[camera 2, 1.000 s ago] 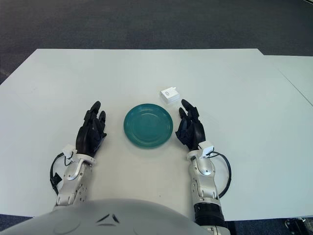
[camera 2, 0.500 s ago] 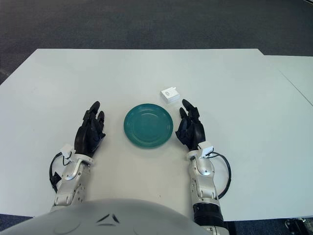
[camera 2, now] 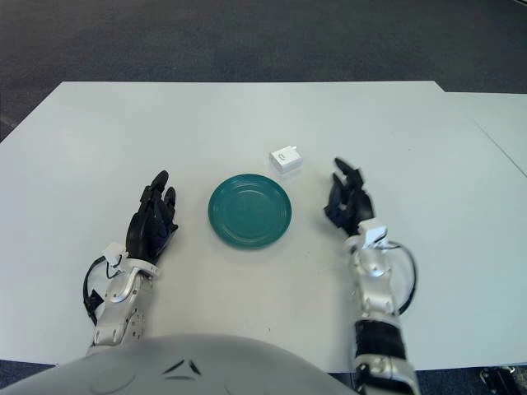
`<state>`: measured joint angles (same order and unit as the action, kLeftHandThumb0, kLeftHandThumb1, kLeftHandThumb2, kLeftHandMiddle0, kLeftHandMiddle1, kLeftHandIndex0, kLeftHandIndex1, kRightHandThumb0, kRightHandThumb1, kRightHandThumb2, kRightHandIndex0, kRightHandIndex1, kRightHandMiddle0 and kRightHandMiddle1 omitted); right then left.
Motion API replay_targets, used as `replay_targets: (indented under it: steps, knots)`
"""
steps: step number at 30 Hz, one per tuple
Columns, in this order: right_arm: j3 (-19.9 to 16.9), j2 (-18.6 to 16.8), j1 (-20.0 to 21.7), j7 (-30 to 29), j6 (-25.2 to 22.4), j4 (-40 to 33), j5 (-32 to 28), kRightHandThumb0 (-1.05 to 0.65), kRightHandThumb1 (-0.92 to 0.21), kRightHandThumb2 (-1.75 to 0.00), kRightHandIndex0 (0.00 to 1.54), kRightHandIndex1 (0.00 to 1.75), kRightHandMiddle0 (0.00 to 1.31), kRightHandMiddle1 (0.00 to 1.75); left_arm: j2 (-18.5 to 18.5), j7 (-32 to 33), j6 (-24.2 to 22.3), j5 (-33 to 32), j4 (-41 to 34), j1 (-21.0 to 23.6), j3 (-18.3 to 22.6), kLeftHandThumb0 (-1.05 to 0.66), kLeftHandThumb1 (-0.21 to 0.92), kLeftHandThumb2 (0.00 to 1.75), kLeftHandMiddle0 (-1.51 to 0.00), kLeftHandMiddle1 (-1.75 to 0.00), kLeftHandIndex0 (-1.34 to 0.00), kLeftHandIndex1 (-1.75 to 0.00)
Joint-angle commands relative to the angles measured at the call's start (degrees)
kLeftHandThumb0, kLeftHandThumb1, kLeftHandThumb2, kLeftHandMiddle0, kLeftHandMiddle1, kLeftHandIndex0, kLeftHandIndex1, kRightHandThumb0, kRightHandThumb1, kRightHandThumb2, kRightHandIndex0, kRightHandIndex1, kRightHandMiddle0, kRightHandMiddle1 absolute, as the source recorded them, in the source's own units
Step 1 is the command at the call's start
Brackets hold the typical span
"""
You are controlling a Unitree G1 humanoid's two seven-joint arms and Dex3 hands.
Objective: Put the charger into the plate.
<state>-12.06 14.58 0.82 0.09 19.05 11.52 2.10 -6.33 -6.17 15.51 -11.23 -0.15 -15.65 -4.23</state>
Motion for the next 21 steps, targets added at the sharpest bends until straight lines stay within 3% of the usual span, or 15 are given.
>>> replay_targets:
  steps: [1, 6, 10, 11, 13, 21]
  knots:
    - [1.6, 1.8, 3.1, -1.9, 1.3, -1.4, 5.5, -0.68, -0.92, -0.74, 0.20, 0.00, 0.00, 0.48, -0.5, 0.1, 0.1, 0.6, 1.3, 1.1, 0.0, -0.87, 0.92, 0.86, -0.11, -0.01, 0.00, -0.33]
    - [3.6, 7.2, 8.5, -3.9, 0.2, 2.1, 13.1, -0.73, -0.92, -0.68, 0.16, 0.00, 0.00, 0.49, -0.9, -0.3, 0.8, 0.2, 2.7, 1.8, 0.1, -0.87, 0.92, 0.86, -0.10, -0.01, 0.00, -0.33]
    - [5.9, 10.1, 13.6, -4.1, -3.5, 1.6, 18.6, -0.77, -0.92, -0.67, 0.14, 0.00, 0.00, 0.50, -1.3, -0.4, 1.2, -0.6, 3.6, 2.6, 0.4, -0.87, 0.92, 0.85, -0.10, -0.01, 0.00, -0.33]
    - [7.1, 11.3, 15.7, -3.9, -4.7, 1.8, 21.1, -0.78, -0.92, -0.58, 0.16, 0.01, 0.00, 0.58, -1.4, -0.4, 1.1, -0.9, 3.9, 2.9, 0.6, -0.87, 0.92, 0.86, -0.10, 0.00, 0.00, -0.32]
    - [9.4, 13.2, 18.9, -3.7, -5.6, 2.8, 25.1, -0.79, -0.92, -0.60, 0.15, 0.01, 0.00, 0.55, -1.5, -0.4, 0.9, -1.5, 4.3, 3.4, 0.8, -0.88, 0.92, 0.85, -0.10, 0.00, 0.00, -0.32]
    - [16.8, 15.6, 24.5, -5.8, -4.2, 9.8, 33.4, -0.80, -0.92, -0.58, 0.16, 0.01, 0.00, 0.48, -1.6, 0.1, 1.3, -1.5, 4.6, 3.6, 0.7, -0.88, 0.92, 0.83, -0.10, 0.00, 0.00, -0.31]
